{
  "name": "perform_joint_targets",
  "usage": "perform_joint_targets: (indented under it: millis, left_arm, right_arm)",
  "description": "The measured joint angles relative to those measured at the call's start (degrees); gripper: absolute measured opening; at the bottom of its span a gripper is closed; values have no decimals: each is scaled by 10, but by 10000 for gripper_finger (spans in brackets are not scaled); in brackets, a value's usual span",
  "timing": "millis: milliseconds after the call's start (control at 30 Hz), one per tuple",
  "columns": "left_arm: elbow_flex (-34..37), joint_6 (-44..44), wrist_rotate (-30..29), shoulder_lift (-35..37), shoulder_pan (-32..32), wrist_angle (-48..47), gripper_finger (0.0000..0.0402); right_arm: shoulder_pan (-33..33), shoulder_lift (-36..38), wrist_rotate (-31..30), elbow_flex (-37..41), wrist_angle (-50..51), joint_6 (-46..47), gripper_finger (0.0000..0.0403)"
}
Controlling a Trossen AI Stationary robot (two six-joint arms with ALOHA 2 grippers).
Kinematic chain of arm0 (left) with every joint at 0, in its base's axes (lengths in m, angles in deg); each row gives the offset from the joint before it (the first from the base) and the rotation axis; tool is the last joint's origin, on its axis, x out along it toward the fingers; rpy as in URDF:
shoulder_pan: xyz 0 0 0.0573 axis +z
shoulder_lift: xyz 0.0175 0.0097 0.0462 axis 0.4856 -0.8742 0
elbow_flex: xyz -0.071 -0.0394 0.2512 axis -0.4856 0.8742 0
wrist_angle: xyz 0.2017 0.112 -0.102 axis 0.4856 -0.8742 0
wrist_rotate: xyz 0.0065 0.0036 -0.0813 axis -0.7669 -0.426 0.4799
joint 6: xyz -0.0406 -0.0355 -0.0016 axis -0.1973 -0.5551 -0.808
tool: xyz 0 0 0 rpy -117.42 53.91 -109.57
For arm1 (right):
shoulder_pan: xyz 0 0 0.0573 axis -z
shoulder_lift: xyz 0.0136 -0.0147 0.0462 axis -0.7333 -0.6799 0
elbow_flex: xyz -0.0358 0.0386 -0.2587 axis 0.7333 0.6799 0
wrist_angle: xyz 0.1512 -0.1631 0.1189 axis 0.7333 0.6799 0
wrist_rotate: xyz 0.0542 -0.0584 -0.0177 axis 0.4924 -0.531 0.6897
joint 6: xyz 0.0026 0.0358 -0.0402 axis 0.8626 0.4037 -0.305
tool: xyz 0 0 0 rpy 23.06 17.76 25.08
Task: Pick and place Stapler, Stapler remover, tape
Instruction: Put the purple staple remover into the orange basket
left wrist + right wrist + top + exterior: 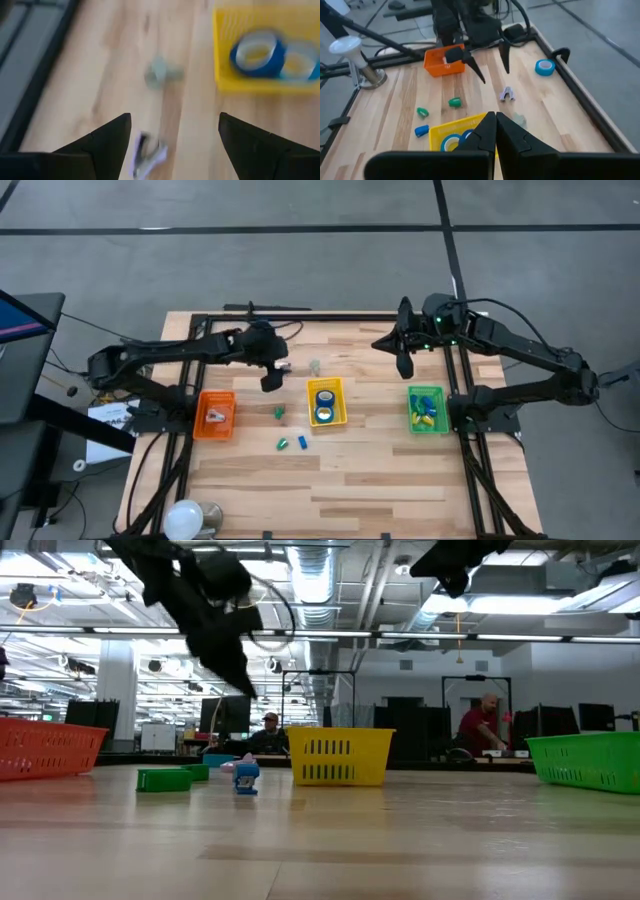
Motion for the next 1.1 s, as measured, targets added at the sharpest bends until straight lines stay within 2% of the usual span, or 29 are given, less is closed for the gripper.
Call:
perform_joint_targets:
  millis: [167, 300, 567, 700, 900, 1100]
  left_arm:
    - [1, 50, -13, -65, 5, -9, 291]
    - [1, 69, -19, -89, 18, -9, 291]
    - [1, 161, -32, -94, 44, -7, 291]
    - [11, 194, -19, -94, 56, -5, 287]
    - [47, 198, -14, -94, 61, -1, 278]
    - [52, 198, -28, -94, 60, 29, 277]
  right_arm:
    - [-6, -8, 0, 0, -2, -1, 0]
    - [-7, -8, 1, 0, 0, -5, 0]
    - [-22, -9, 1, 0, 1, -7, 0]
    - [-27, -9, 1, 0, 1, -9, 0]
    - [-30, -9, 1, 0, 1, -13, 0]
    - [-30, -9, 1, 0, 1, -13, 0]
